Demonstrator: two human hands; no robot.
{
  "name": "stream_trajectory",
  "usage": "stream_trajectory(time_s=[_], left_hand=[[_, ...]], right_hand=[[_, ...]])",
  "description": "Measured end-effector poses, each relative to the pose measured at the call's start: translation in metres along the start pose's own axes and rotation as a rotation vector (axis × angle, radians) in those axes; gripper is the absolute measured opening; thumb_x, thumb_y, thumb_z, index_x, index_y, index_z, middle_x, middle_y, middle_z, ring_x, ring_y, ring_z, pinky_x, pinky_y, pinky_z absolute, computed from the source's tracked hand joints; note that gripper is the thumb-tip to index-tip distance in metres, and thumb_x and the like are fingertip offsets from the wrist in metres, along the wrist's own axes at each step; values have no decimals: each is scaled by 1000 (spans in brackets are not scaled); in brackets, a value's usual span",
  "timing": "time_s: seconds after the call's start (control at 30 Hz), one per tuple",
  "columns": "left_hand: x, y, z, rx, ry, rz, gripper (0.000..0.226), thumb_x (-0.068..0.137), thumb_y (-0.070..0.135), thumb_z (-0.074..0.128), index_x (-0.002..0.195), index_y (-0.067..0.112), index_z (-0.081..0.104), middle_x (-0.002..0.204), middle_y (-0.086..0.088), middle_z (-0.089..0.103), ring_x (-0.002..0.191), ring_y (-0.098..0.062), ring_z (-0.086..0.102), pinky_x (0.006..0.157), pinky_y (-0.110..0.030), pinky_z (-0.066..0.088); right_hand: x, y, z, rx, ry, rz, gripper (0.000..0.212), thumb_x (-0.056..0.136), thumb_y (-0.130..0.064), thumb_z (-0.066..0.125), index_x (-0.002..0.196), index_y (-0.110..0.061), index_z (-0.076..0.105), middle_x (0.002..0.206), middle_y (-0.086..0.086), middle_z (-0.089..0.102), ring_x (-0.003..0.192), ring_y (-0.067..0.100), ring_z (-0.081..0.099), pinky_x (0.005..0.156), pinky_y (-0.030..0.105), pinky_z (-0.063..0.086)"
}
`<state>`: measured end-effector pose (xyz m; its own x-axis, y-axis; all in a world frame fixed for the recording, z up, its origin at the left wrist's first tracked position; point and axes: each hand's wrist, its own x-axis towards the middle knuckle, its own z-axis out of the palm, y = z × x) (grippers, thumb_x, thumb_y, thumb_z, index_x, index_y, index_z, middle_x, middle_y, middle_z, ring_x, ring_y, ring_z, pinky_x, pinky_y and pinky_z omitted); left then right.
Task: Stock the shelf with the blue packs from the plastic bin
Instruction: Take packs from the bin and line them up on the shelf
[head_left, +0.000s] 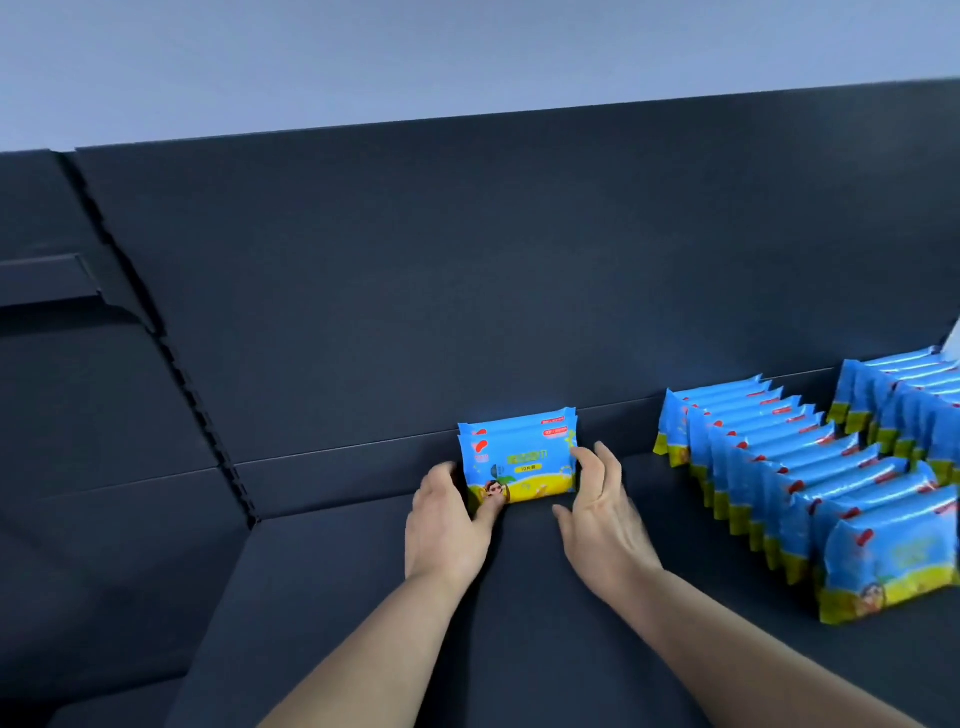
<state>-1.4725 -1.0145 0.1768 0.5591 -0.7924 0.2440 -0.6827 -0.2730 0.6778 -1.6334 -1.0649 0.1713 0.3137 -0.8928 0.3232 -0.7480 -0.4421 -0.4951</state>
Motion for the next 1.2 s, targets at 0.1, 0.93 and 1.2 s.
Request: stream_trajectory(time_s=[0.1, 0.93, 1.2], left_hand=[[-10, 2, -5, -8, 14, -12, 73, 82, 49, 67, 139, 16, 35, 138, 4, 47, 129, -15, 43, 102, -34, 43], [-354, -27, -165, 417, 130, -362, 35, 84, 4, 43, 114, 16, 58, 118, -4, 59, 116, -26, 47, 91, -40, 44], [-455, -119, -238, 474, 88, -785, 44, 86, 1, 40, 127, 15, 47, 125, -11, 56, 116, -31, 52, 85, -41, 46]], right_hand=[[-17, 0, -16, -115, -44, -24, 56, 94, -27, 53, 141, -17, 24, 152, 6, 12, 130, 23, 35, 101, 32, 36], [-262, -115, -66, -93, -203, -901, 41, 81, -12, 62, 117, -30, 56, 117, -8, 54, 110, 19, 48, 82, 33, 38], [-342, -175, -12, -110, -456, -1007, 36, 92, -16, 45, 124, -32, 46, 126, -8, 46, 120, 17, 39, 94, 34, 34]])
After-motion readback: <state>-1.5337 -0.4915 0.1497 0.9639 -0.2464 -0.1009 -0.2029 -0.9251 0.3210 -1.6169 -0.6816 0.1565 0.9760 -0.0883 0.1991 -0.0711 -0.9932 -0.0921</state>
